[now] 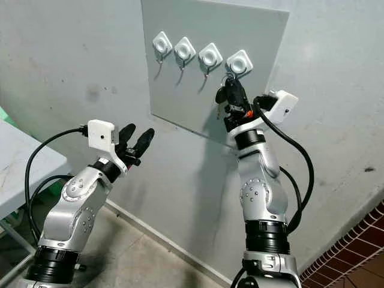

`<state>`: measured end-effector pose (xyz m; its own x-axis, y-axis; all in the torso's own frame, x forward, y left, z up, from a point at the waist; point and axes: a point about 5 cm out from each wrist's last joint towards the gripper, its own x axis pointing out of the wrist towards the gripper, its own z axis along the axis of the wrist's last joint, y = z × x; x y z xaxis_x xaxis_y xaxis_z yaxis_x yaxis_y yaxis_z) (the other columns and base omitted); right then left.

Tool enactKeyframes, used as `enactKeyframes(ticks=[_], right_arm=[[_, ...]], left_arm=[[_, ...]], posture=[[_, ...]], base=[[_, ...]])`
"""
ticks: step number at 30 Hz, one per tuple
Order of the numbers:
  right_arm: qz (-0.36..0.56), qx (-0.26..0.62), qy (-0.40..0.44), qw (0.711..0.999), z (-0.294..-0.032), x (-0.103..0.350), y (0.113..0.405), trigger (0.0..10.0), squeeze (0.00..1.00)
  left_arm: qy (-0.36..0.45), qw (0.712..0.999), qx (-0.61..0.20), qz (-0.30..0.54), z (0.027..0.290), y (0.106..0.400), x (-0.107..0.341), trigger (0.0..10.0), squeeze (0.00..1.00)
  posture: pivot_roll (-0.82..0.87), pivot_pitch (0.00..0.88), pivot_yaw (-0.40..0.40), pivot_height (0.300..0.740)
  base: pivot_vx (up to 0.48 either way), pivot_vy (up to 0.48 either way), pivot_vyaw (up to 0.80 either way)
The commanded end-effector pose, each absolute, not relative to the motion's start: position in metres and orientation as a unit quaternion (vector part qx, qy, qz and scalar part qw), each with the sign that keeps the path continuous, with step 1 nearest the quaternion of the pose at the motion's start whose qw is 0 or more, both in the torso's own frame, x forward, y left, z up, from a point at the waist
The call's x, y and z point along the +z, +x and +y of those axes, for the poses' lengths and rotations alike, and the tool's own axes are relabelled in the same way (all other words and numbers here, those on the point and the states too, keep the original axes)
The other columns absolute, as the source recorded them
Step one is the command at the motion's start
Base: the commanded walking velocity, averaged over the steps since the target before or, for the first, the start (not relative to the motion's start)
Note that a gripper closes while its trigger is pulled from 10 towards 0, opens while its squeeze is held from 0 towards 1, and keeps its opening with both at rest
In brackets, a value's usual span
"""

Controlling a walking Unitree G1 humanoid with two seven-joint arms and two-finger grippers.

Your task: Hang keys on a hook

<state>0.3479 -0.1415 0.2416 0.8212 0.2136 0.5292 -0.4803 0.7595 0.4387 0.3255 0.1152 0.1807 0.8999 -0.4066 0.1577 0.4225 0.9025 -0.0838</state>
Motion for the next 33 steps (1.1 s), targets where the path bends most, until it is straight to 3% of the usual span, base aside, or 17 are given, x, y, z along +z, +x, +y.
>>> enactKeyframes(ticks=[1, 21, 33], right_arm=[[-0.256, 0.179, 0.301, 0.901, -0.1515, 0.251, 0.3471, 10.0, 0.0], [-0.271, 0.188, 0.306, 0.893, -0.1512, 0.252, 0.3445, 10.0, 0.0], [-0.276, 0.239, 0.283, 0.887, -0.1415, 0.2538, 0.3374, 10.0, 0.0]], left_arm=[[-0.055, 0.971, -0.216, -0.08, 0.1132, 0.326, 0.1887, 10.0, 0.0], [-0.056, 0.971, -0.218, -0.082, 0.111, 0.3262, 0.1895, 10.0, 0.0], [-0.056, 0.972, -0.215, -0.081, 0.1121, 0.3264, 0.1889, 10.0, 0.0]], posture=[[0.2, 0.0, -0.017, 0.74], [0.2, 0.0, -0.018, 0.74], [0.2, 0.0, -0.019, 0.74]], base=[[0.0, 0.0, 0.0], [0.0, 0.0, 0.0], [0.0, 0.0, 0.0]])
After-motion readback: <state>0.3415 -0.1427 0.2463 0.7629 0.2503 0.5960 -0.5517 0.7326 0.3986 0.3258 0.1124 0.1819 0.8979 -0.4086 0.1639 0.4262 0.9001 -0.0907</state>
